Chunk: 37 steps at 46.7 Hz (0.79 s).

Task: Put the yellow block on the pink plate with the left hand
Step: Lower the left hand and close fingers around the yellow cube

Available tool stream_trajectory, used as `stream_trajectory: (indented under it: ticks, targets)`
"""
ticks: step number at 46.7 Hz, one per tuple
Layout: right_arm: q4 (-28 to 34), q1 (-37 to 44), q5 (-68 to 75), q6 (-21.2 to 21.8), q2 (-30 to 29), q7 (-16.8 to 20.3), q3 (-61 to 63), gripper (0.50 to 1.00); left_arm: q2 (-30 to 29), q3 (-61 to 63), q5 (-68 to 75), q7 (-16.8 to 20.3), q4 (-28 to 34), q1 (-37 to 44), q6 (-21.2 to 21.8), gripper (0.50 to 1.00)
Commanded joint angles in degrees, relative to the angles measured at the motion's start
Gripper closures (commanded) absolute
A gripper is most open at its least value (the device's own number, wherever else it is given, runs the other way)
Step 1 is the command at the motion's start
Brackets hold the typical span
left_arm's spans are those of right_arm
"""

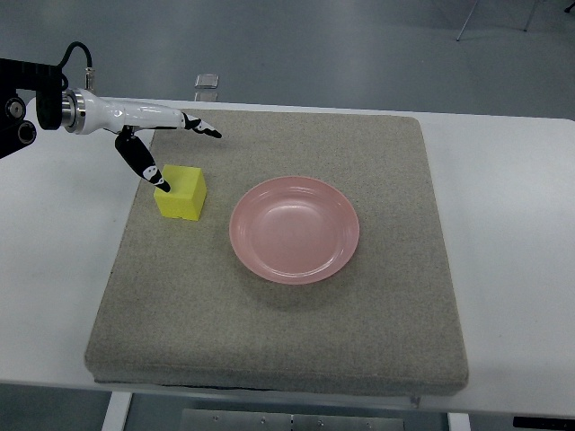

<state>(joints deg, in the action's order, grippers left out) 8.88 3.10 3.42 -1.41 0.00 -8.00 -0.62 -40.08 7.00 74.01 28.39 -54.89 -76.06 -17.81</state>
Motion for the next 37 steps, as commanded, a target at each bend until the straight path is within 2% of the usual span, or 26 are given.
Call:
stream_trajectory:
  ticks: [1,14,28,34,37]
  targets:
    - [0.0,0.1,0.0,0.0,0.0,0.0,0.0,0.576,-1.0,0.0,2.2,1.2,-0.7,0.2,0.1,0.512]
    - [0.0,0.0,0.0,0.0,0.0,0.0,0.0,0.576,-0.7,0.1,3.0,1.5,-1.5,3.4,0.3,0.512]
    - [0.0,0.1,0.0,0.0,0.0,0.0,0.0,0.576,-0.4,-0.5,3.1,1.6,-0.9,3.4,0.7,0.51]
    - [0.0,0.0,0.0,0.0,0.0,0.0,0.0,0.576,-0.4,-0.5,3.4,1.7,-0.9,3.4,0.7,0.527]
    - [0.0,0.0,0.0,0.0,0.0,0.0,0.0,0.576,-0.4,-0.4,3.9,1.7,-0.9,3.5,0.7,0.563]
